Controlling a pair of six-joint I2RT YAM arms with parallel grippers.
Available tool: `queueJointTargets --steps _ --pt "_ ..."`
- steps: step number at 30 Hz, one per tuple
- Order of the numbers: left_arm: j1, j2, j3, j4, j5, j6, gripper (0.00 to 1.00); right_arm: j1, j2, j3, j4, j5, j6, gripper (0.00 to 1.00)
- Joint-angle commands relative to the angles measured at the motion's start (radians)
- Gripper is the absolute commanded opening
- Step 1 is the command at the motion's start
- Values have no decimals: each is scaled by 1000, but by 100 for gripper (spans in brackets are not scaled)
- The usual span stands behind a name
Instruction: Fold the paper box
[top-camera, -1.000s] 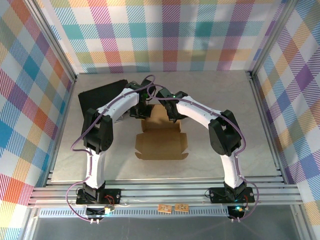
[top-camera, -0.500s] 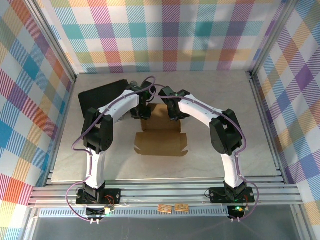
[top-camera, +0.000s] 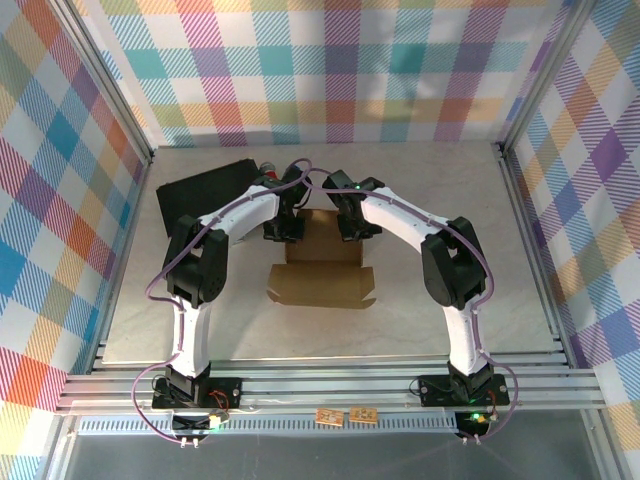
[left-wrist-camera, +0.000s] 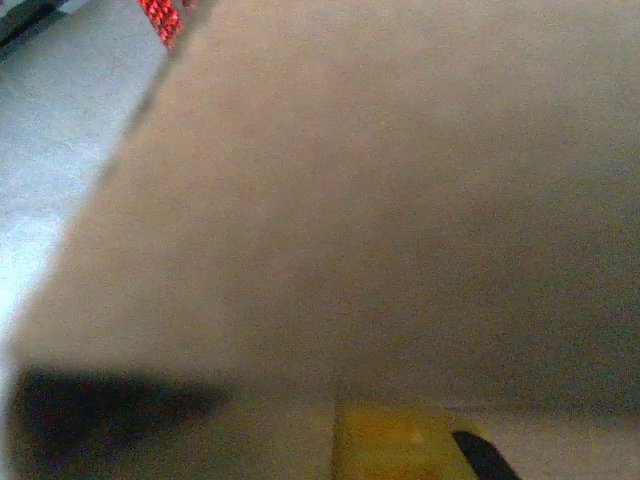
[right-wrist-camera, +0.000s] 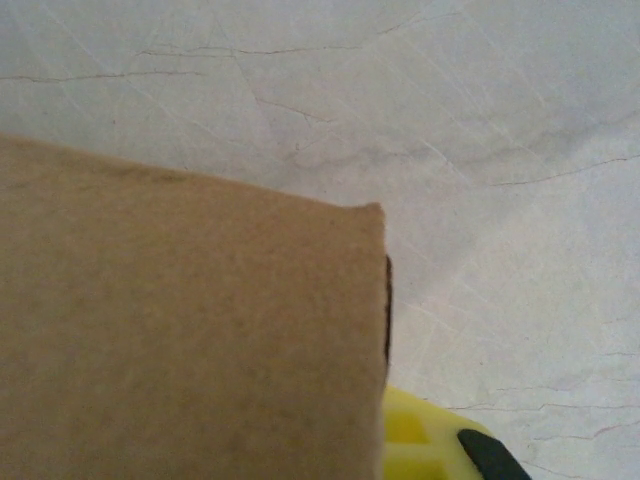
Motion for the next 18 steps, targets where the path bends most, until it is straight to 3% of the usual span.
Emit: queueJointTargets --steps 1,6,14,18 --pt "7 10 -30 29 -43 -4 0 6 -17 -17 -30 -2 -53 0" --pt "7 19 -40 -2 -125 -43 0 6 -18 -17 -40 -6 -49 0" --pt "-22 59 -9 -132 -390 -229 0 7 -9 -20 -62 1 2 0" --pt "-41 69 7 -171 -462 -280 0 8 -3 -15 -59 -5 0 0"
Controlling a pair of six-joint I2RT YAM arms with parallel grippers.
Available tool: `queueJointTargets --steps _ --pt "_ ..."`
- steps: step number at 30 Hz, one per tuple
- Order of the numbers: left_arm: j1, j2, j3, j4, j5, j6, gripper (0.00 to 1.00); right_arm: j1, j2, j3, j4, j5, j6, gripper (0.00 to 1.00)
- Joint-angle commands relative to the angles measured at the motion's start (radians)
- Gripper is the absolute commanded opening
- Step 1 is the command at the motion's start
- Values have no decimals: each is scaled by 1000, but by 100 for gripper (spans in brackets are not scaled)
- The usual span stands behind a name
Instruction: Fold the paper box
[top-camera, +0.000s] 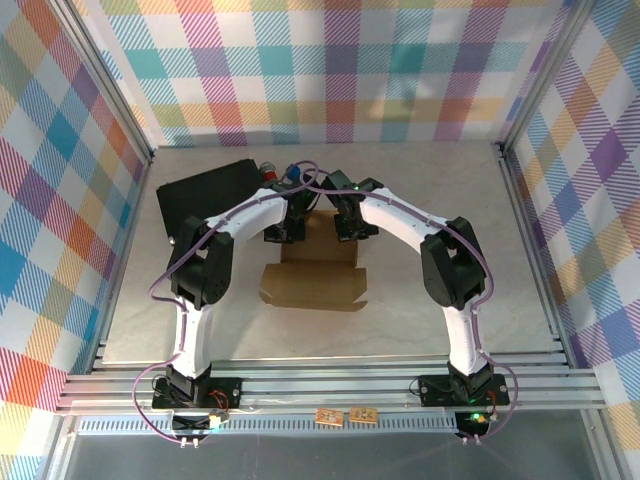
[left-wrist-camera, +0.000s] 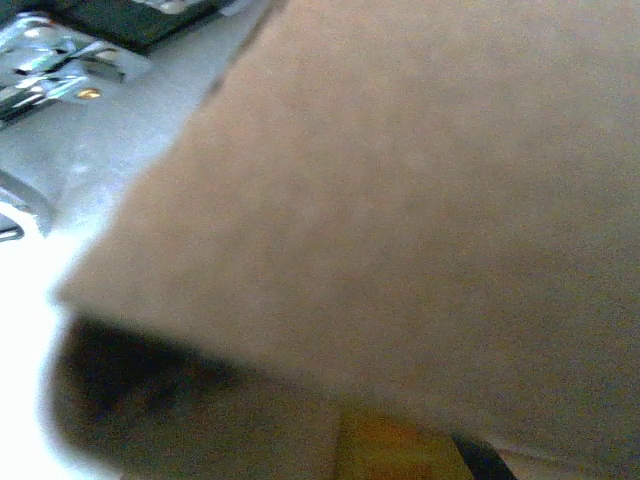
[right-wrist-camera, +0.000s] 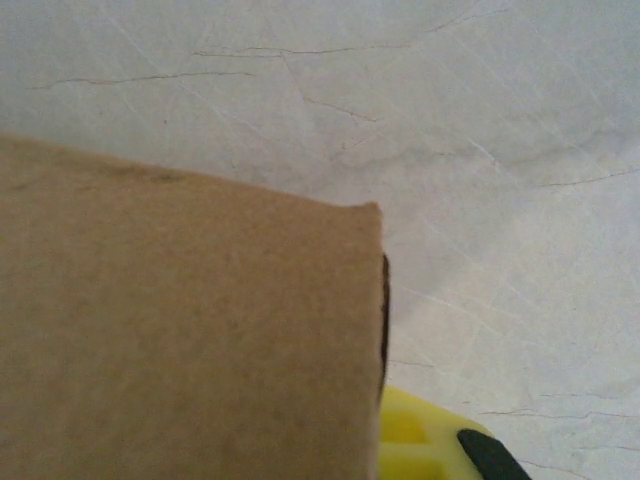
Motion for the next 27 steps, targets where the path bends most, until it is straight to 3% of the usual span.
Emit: queueJointTargets --steps 1,6,10,15,19,27 --pt "8 56 1 -125 -230 -84 0 6 -3 -13 -79 37 -23 0" --pt "6 26 -24 -64 -182 -54 0 5 4 -5 -67 10 -44 0" --pt "37 -26 -59 19 -66 0 2 5 3 -8 -54 -3 -68 0" --pt "70 -93 -81 112 54 58 36 3 5 -9 -41 -13 -86 0" --pt "86 -130 -62 146 133 92 48 2 10 -3 -44 -8 -92 0" --pt "106 -111 -39 141 216 137 45 -6 17 13 -49 -15 -93 0"
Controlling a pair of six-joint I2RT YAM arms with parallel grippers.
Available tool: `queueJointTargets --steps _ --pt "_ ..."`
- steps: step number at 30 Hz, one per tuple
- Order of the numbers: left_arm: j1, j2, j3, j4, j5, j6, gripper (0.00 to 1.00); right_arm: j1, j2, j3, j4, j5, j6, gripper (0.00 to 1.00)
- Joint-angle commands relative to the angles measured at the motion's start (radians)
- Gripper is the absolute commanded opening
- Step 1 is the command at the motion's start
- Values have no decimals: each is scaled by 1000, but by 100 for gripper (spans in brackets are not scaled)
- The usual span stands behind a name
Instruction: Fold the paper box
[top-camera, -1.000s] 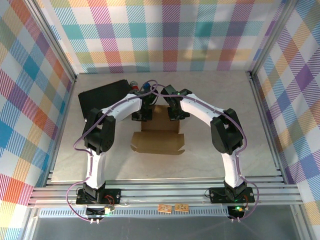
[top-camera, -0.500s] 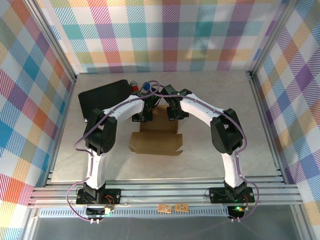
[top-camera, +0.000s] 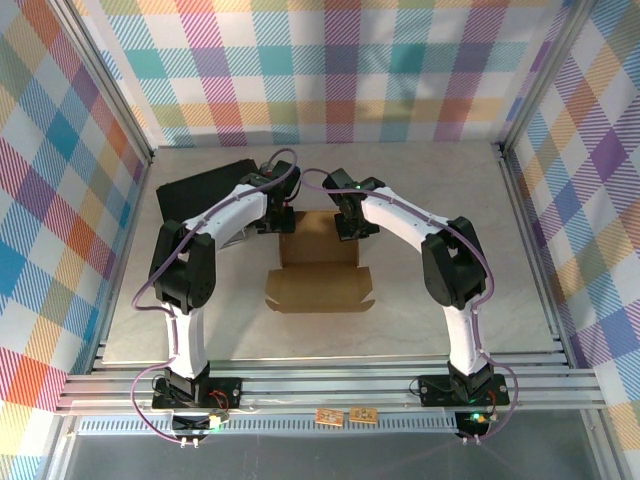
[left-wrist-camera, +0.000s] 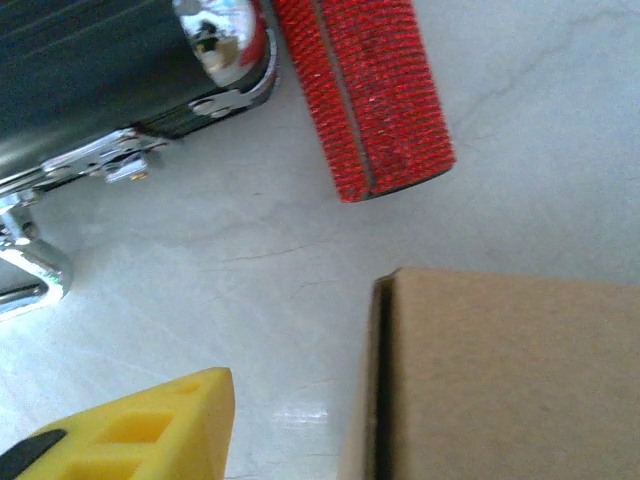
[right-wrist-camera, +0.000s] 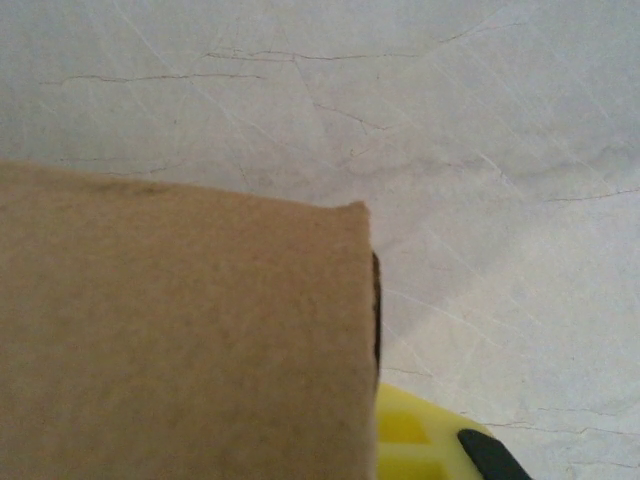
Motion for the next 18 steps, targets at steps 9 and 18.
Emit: queueJointTargets --steps 9,18 --pt "7 -17 -43 30 76 33 35 -10 35 33 -73 -7 -28 0" --pt "-8 21 -35 -48 -141 -5 0 -10 36 44 -86 3 -14 0"
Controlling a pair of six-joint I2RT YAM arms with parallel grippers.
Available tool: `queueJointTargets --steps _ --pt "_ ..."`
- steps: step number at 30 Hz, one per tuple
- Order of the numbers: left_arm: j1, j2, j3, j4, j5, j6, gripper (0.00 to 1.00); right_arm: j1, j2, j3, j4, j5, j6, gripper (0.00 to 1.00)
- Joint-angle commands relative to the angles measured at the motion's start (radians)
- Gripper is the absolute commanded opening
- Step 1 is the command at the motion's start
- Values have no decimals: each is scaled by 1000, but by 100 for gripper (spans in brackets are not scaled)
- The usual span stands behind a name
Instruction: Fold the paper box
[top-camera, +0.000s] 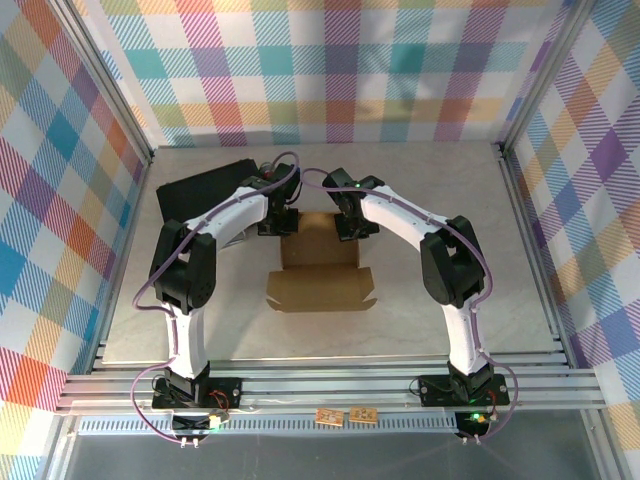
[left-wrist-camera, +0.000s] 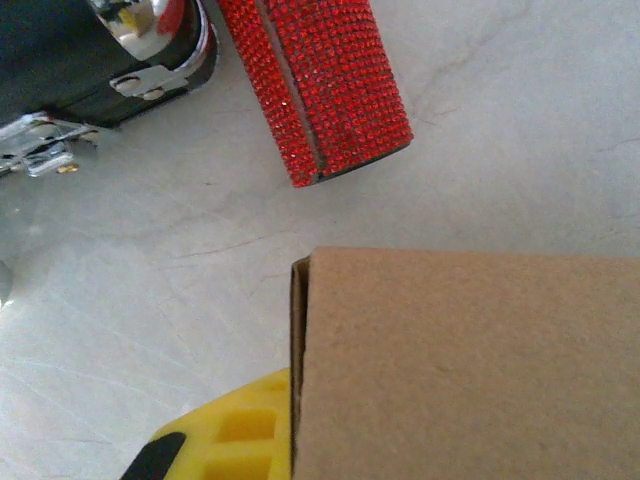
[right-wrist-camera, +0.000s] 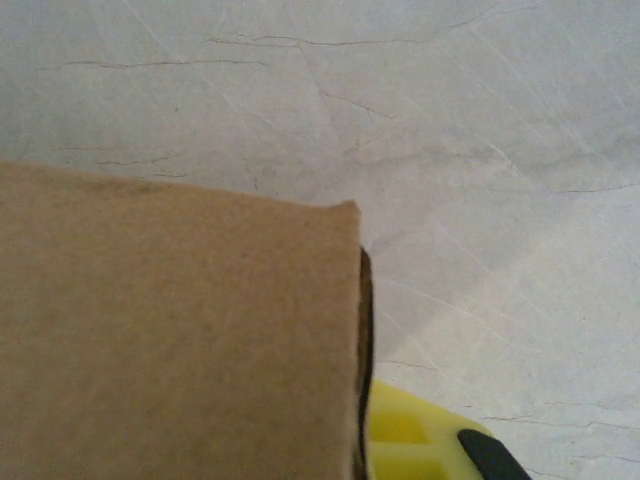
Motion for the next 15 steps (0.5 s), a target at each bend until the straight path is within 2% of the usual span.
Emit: queueJointTargets --steps 1,7,11,12,14,15 --pt "-8 23 1 -98 -211 -34 0 -2 20 18 -60 23 -12 0" --pt "-60 26 22 -154 -366 -91 0 0 18 19 -63 25 -3 0" --pt "-69 26 25 -154 -340 -91 2 0 20 25 -64 19 -8 0" --pt "-68 20 25 -152 -326 -89 11 0 20 26 -63 16 -11 0" --pt "-65 -14 11 -122 -258 -82 37 -3 19 26 -65 10 -13 0" --pt "-61 -33 6 -106 -212 -78 45 -5 18 25 -66 6 -13 0"
